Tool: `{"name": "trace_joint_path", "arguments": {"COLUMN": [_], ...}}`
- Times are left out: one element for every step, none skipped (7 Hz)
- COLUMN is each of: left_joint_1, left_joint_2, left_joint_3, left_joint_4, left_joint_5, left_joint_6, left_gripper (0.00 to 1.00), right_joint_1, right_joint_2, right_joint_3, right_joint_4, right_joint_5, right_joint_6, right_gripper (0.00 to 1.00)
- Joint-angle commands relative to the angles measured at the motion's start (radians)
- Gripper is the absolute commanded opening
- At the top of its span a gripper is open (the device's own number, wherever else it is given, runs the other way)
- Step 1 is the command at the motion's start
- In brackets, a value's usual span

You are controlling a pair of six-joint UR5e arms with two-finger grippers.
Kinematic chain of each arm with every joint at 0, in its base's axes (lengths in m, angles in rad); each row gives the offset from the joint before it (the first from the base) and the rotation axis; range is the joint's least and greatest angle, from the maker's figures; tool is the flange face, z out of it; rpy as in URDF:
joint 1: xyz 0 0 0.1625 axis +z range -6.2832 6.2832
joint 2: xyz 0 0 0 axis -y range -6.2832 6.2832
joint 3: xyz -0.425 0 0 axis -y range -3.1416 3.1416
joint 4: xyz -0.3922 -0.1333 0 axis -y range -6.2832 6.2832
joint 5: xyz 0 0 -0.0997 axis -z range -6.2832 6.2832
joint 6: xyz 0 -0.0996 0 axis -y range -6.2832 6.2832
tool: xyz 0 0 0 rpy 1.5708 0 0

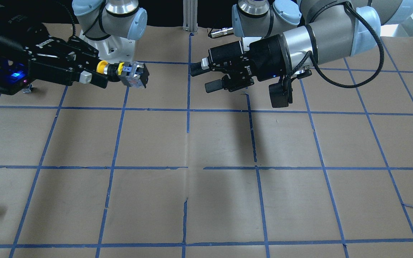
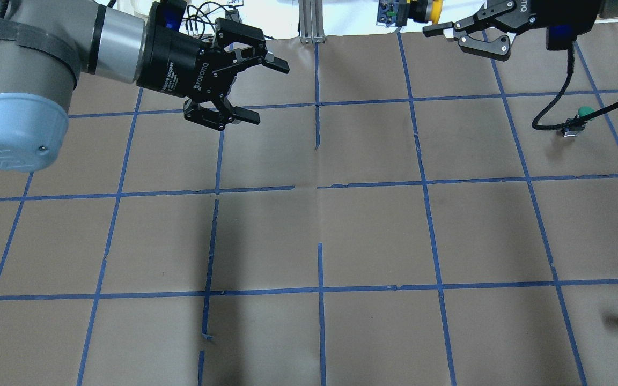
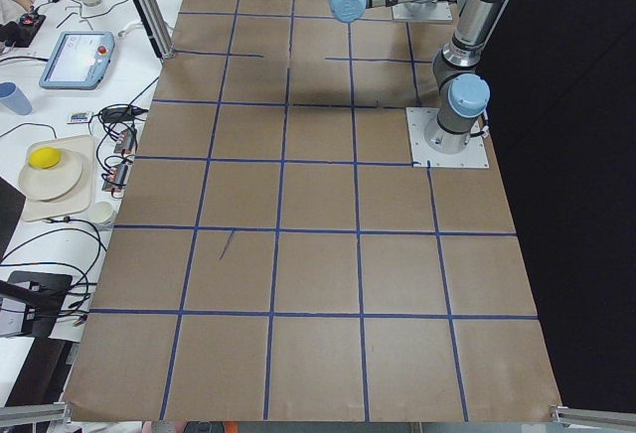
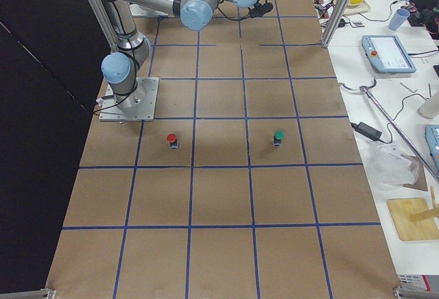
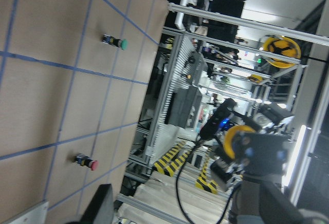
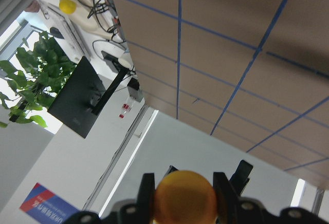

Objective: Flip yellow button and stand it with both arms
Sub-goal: 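Open the left gripper and pull back while the right gripper takes the button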

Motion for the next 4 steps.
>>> {"name": "trace_joint_path", "arguments": {"left_joint_1": [-0.014, -0.011, -0.014, -0.013], "left_joint_2": [0.006, -0.008, -0.034, -0.054], "left_joint_3": [0.031, 0.045, 0.068, 0.109], "left_joint_4": [-0.034, -0.061, -0.08, -0.124], "left_joint_5": [0.352, 0.466, 0.576, 0.653], "left_joint_6": [0.013, 0.054, 0.161, 0.248], "left_gripper": [1.0, 0.99, 0.99, 0.99], "right_joint_1": [-0.005, -0.005, -0.005, -0.005], "right_joint_2": [0.009, 0.014, 0.021, 0.029], "right_joint_3": [0.003, 0.007, -0.001, 0.003], "right_joint_4": [-0.012, 0.016, 0.017, 0.014], "right_joint_5": [-0.275, -0.387, -0.507, -0.543], "right_joint_6": [-0.218, -0.36, -0.425, -0.439], "right_gripper": [0.08, 0.06, 0.04, 0.04]}}
